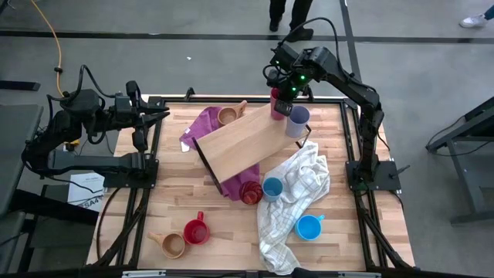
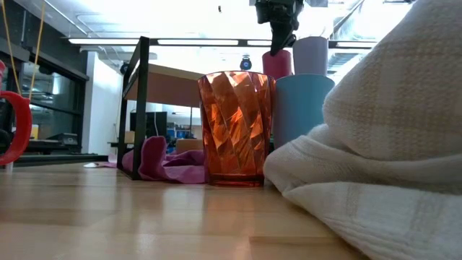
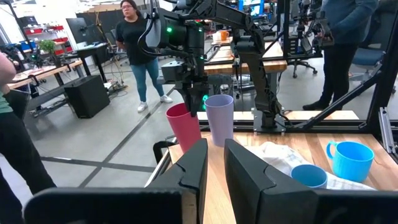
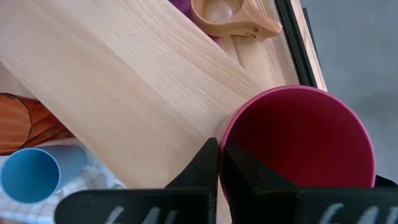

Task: Stack small to large cups/mugs on shelf
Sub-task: Put the pink cup on the shelf, then put the blue cup on the shelf

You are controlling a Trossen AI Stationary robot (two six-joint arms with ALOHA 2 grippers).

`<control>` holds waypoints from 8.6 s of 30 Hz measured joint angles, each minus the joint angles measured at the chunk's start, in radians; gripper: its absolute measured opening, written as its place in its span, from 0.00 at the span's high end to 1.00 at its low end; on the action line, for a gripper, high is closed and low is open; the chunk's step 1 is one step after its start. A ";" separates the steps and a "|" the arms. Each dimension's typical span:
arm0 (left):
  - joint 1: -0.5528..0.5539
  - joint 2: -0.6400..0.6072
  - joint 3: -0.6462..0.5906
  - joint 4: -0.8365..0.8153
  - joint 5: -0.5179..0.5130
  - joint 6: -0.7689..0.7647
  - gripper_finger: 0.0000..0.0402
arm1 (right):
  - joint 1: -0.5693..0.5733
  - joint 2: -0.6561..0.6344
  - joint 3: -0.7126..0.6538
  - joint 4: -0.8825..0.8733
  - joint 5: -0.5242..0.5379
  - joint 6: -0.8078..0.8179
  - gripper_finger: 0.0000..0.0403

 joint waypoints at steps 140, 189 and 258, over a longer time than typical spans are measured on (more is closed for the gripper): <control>0.000 0.006 0.001 -0.077 0.568 -0.330 0.89 | 0.612 -0.348 0.002 0.178 -0.240 0.446 0.92; 0.000 0.015 0.000 -0.278 0.521 -0.153 0.89 | 0.821 -0.273 -0.682 0.536 0.060 0.717 0.91; 0.000 -0.004 0.000 -0.292 0.520 -0.095 0.89 | 0.842 -0.123 -0.811 0.599 0.212 0.782 0.80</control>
